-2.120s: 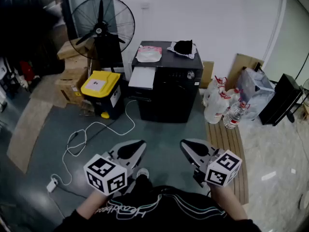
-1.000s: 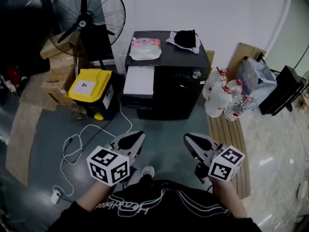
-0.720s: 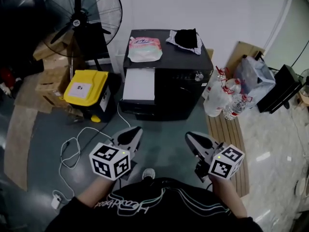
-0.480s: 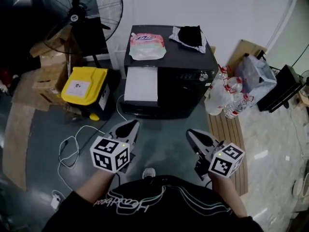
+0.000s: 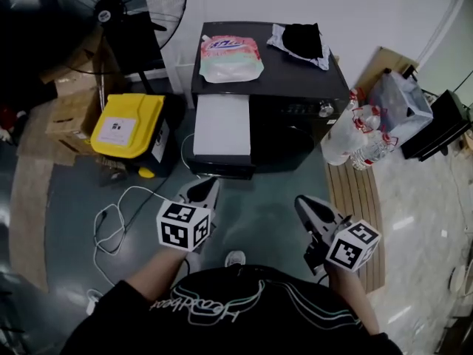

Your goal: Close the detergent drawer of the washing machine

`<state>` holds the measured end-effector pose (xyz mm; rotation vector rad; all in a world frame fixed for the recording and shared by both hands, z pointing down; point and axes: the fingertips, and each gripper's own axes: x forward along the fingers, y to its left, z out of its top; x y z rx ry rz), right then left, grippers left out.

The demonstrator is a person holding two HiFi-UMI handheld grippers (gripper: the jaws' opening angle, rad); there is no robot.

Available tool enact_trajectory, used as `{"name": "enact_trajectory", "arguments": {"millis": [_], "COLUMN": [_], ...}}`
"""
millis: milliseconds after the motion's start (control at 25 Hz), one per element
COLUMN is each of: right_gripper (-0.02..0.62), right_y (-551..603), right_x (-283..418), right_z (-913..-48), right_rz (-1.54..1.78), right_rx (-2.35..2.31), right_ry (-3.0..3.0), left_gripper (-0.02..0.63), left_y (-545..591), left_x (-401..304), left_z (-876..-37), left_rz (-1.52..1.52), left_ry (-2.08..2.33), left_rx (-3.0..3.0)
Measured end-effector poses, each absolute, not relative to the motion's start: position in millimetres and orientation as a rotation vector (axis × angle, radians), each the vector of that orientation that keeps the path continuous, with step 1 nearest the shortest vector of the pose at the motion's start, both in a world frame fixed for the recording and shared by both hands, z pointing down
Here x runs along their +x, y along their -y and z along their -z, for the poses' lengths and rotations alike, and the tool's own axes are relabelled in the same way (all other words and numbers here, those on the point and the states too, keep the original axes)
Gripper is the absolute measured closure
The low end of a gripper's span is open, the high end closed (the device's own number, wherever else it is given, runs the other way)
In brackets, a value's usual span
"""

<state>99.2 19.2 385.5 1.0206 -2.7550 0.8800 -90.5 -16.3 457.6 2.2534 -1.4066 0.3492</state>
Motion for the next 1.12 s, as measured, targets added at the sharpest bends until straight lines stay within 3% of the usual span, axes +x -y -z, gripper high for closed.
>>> {"name": "enact_trajectory", "arguments": {"millis": [480, 1120], "right_gripper": [0.569, 0.569], "right_y": [1, 23], "right_x": [125, 132], "right_z": [-421, -439], "right_rz": [-0.998, -1.064], "right_rx": [1.172, 1.210], "right_ry": [2.681, 2.650], "left_gripper": [0.577, 0.581], "left_y": [63, 74], "left_x": [-94, -95], "left_z": [-525, -532], "left_rz": [-0.460, -0.431], "left_ry": [1.384, 1.358], "left_rx": [2.167, 2.140]}}
